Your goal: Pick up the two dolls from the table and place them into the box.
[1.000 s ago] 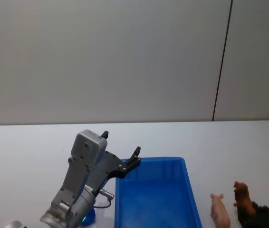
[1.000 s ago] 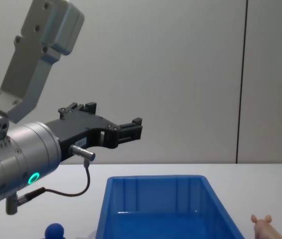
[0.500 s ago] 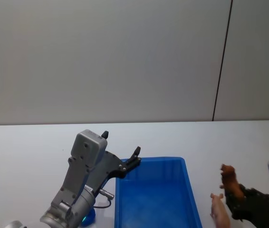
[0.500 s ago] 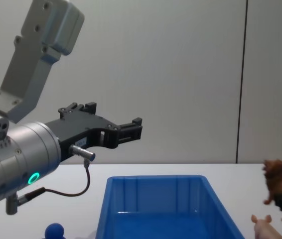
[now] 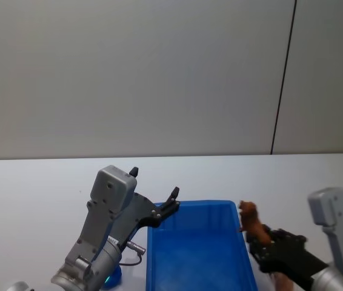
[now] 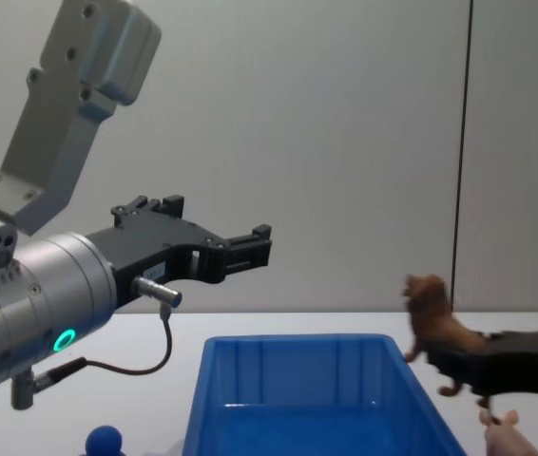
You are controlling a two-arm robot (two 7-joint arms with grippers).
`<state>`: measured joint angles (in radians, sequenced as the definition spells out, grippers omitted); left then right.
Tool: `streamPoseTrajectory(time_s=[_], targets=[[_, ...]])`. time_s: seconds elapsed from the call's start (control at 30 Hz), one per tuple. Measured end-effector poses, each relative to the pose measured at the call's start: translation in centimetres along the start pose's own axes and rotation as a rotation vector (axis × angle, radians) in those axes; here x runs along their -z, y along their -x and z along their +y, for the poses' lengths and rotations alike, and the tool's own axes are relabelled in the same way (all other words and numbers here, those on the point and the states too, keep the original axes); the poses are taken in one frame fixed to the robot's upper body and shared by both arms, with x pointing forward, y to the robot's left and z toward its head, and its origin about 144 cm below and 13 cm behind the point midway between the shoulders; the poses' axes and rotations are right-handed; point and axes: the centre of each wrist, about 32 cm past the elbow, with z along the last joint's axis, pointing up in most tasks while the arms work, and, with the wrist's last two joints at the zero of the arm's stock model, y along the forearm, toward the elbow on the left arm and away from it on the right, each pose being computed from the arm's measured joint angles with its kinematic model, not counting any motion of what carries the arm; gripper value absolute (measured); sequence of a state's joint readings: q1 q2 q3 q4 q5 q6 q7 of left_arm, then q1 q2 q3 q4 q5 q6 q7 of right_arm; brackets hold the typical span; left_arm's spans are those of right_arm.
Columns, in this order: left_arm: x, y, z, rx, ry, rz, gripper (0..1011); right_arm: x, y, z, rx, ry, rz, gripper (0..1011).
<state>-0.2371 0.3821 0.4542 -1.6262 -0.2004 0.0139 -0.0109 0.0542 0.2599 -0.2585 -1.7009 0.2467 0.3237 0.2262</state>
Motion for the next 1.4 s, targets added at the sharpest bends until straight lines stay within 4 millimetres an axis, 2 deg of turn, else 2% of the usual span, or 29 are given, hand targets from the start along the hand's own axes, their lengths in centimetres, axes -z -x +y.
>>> streamPoseTrajectory(time_s=[0.3,0.37,0.57,0.63,0.8,1.07,1.4], targets=[[0.0,0.0,0.0,0.000,0.000,0.000,1001,-0.8,0.9,1.6,-0.091,-0.018,0.000,343],[0.0,0.0,0.0,0.000,0.000,0.000,1001,-1.0,1.0,1.9,-0.108,-0.021,0.000,371],[0.0,0.0,0.0,0.000,0.000,0.000,1001,-1.2,1.3,2.6,-0.133,-0.018,0.000,569],[0.0,0.0,0.0,0.000,0.000,0.000,1001,-1.2,1.3,2.7,-0.135,-0.015,0.002,605],[0.0,0.0,0.0,0.000,0.000,0.000,1001,-1.3,1.3,2.9,-0.134,-0.009,0.005,800],[0.0,0.0,0.0,0.000,0.000,0.000,1001,-1.2,1.1,2.7,-0.091,-0.007,0.016,986],[0.0,0.0,0.0,0.000,0.000,0.000,1001,-1.0,0.9,1.3,0.009,-0.008,0.033,1001]])
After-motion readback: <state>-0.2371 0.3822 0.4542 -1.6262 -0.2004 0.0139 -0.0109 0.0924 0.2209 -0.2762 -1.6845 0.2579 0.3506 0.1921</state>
